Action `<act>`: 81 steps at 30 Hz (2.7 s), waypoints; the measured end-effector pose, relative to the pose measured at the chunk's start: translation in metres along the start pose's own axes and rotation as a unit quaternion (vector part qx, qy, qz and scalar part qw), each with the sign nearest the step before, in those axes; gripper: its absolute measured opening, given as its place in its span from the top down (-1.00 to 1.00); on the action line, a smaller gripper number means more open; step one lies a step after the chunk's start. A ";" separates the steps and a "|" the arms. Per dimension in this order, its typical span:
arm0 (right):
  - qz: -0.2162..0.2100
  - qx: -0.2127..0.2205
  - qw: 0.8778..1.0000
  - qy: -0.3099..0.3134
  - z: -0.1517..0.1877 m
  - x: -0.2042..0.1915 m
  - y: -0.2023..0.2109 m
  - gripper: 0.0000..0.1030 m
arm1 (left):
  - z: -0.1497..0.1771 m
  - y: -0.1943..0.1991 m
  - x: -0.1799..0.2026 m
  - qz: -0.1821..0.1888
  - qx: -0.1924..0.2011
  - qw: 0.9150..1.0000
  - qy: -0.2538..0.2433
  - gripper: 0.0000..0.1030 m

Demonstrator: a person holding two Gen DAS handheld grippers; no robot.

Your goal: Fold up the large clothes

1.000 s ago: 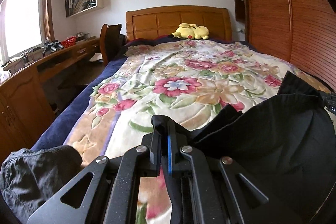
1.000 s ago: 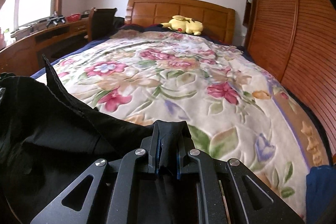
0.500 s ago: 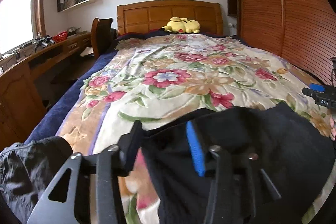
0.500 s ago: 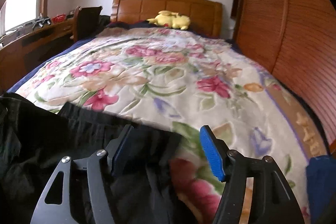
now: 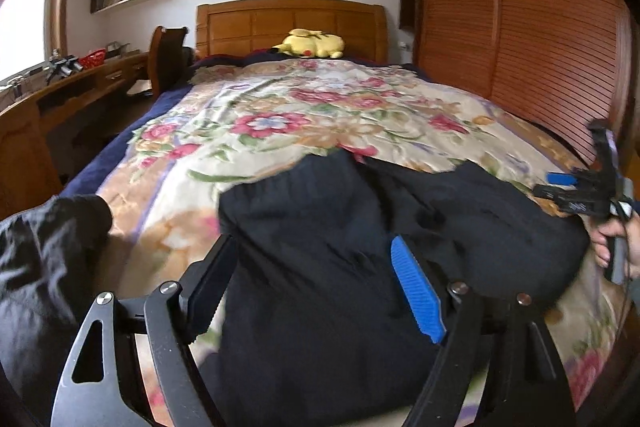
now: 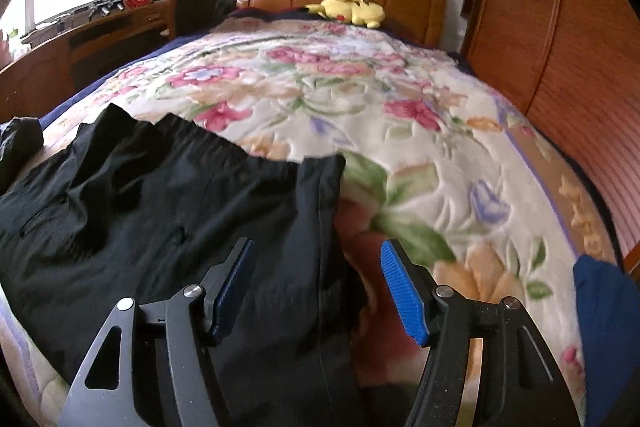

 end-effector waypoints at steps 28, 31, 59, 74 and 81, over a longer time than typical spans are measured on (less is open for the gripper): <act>0.044 -0.020 0.999 0.009 0.026 -0.004 -0.005 0.84 | 0.058 0.004 0.040 0.035 -0.026 0.999 -0.021 -0.55; 0.053 -0.007 0.999 0.004 0.023 -0.006 0.003 0.68 | 0.060 0.002 0.038 0.031 -0.030 0.999 -0.020 -0.55; -0.122 -0.007 0.988 0.091 0.075 -0.155 0.026 -0.16 | 0.069 -0.010 0.036 0.017 -0.060 0.998 -0.020 -0.55; -0.102 -0.009 0.989 0.107 0.077 -0.165 0.016 -0.17 | 0.069 -0.004 0.043 0.024 -0.049 0.998 -0.025 -0.55; -0.110 -0.003 0.990 0.092 0.082 -0.144 0.043 -0.18 | 0.067 0.001 0.060 0.045 -0.042 0.997 -0.041 -0.55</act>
Point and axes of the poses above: each gripper's, at about its wrist camera, not at the fingertips, and y roughly against the way its jaws point, x to its right, z to its underside, the point moved 1 cm from there along -y, roughly the way its jaws point, and after that the axes turned 3 degrees about -z, right-handed, at the moved point
